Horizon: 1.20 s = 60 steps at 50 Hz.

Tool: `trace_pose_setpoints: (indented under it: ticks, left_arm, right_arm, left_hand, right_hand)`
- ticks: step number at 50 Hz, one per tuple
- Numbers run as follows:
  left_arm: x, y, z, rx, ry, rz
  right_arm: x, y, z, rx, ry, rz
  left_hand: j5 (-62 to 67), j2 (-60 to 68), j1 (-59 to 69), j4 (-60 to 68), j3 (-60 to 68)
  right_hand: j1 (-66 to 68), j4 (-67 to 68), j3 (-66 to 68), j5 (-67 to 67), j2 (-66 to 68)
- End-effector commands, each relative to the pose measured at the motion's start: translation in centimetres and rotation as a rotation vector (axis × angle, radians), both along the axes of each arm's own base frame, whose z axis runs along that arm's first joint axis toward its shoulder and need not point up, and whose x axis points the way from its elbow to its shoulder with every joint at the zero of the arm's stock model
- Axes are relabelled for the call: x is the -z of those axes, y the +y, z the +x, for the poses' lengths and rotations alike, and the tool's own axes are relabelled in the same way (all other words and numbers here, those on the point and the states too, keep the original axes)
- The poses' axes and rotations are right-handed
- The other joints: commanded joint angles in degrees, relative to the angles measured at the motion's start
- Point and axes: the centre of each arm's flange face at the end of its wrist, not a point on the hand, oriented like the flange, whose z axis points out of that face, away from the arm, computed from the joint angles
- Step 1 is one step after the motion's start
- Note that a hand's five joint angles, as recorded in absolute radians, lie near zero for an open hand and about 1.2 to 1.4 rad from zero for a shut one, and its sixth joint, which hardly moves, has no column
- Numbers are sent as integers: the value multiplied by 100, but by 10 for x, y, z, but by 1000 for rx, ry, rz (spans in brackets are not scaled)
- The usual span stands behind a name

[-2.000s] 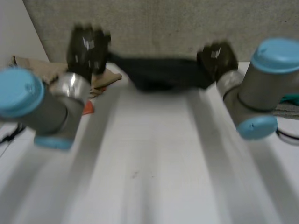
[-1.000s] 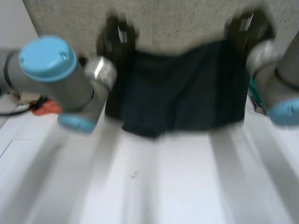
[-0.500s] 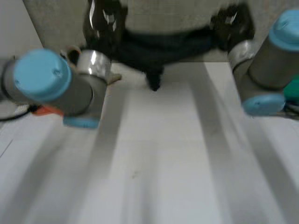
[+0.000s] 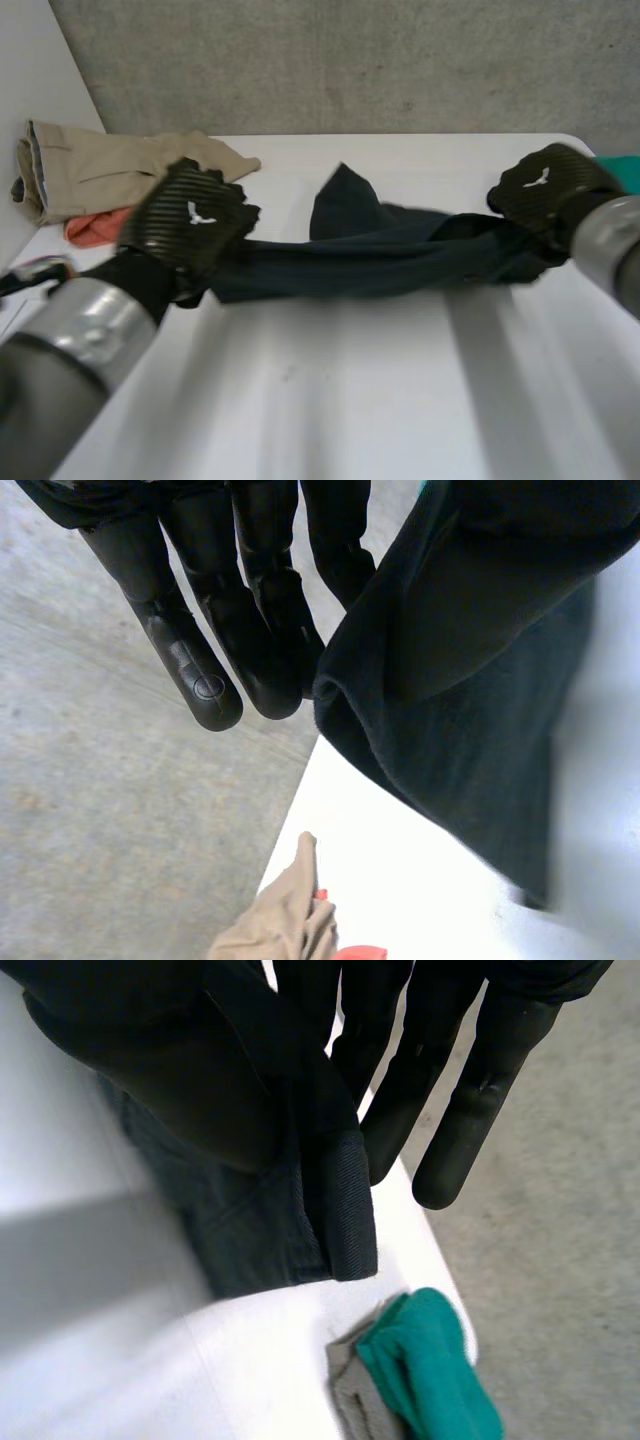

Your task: Fold the laundry.

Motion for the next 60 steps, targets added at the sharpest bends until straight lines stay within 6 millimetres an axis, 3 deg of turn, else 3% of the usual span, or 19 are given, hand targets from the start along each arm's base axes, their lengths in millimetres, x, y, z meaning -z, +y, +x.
trace_pose_setpoints:
  ticks: [1,5,10,16,17,21,22,24,25,27,28,31,33,38,45,48,53,54,60]
  left_arm:
    - [-22,2,7,-35,70,-13]
    - [15,-22,-5,-71,-10,95]
    - [60,-56,-27,-82,-90,194]
    - [71,-105,-56,-87,-67,160]
    - [65,-113,-61,-88,-47,133]
    - [-3,-153,-82,-113,124,-112]
    - [-41,-162,-85,-118,231,-243]
    - [-76,-168,-88,-115,335,-383]
    - [-109,-169,-89,-109,437,-537]
    - [-134,-167,-86,-108,522,-655]
    - [-166,-159,-78,-109,612,-786]
    - [-200,-145,-66,-110,696,-907]
    - [-199,-148,-64,-118,682,-894]
    - [-167,-161,-63,-156,594,-757]
    - [-87,-170,-67,-164,442,-550]
    - [-41,-171,-64,-177,363,-439]
    - [32,-157,-58,-174,232,-258]
    - [58,-148,-55,-174,182,-196]
    - [104,-115,-42,-167,73,-51]
  right_arm:
    - [-17,15,-3,-42,-20,-23]
    - [10,-1,2,-34,11,63]
    - [62,-34,12,-3,78,208]
    - [71,-67,28,27,20,148]
    - [66,-74,31,32,-2,112]
    - [16,-112,45,57,-162,-148]
    - [-14,-123,50,58,-250,-274]
    - [-44,-130,53,50,-349,-404]
    - [-73,-135,56,35,-438,-530]
    - [-96,-137,58,19,-509,-651]
    - [-115,-137,59,-2,-560,-756]
    - [-144,-133,55,-15,-620,-904]
    - [-148,-132,56,-18,-617,-915]
    - [-125,-138,65,-21,-568,-823]
    - [-51,-138,96,-57,-482,-586]
    - [-8,-142,101,-64,-427,-473]
    - [68,-143,105,-84,-330,-286]
    - [88,-140,103,-77,-301,-226]
    - [127,-117,86,-59,-166,-19]
  left_hand:
    - [1183,1141,1449,1104,1169]
    - [1183,1141,1449,1104,1169]
    - [1183,1141,1449,1104,1169]
    - [1183,1141,1449,1104,1169]
    - [1183,1141,1449,1104,1169]
    - [1183,1141,1449,1104,1169]
    - [1183,1141,1449,1104,1169]
    - [1183,1141,1449,1104,1169]
    - [1183,1141,1449,1104,1169]
    - [1183,1141,1449,1104,1169]
    - [1183,1141,1449,1104,1169]
    - [1183,1141,1449,1104,1169]
    - [1183,1141,1449,1104,1169]
    - [1183,1141,1449,1104,1169]
    - [1183,1141,1449,1104,1169]
    - [1183,1141,1449,1104,1169]
    - [1183,1141,1449,1104,1169]
    - [1183,1141,1449,1104,1169]
    - [1183,1141,1449,1104,1169]
  right_hand:
    - [1448,1138,1188,1214,1310]
    - [1448,1138,1188,1214,1310]
    - [1448,1138,1188,1214,1310]
    - [1448,1138,1188,1214,1310]
    - [1448,1138,1188,1214,1310]
    - [1448,1138,1188,1214,1310]
    - [1448,1138,1188,1214,1310]
    - [1448,1138,1188,1214,1310]
    - [1448,1138,1188,1214,1310]
    - [1448,1138,1188,1214,1310]
    - [1448,1138,1188,1214,1310]
    - [1448,1138,1188,1214,1310]
    - [1448,1138,1188,1214,1310]
    - [1448,1138,1188,1214,1310]
    - [1448,1138,1188,1214,1310]
    - [1448,1138,1188,1214,1310]
    - [1448,1138,1188,1214,1310]
    - [1448,1138,1188,1214,1310]
    - [1448,1138,1188,1214,1310]
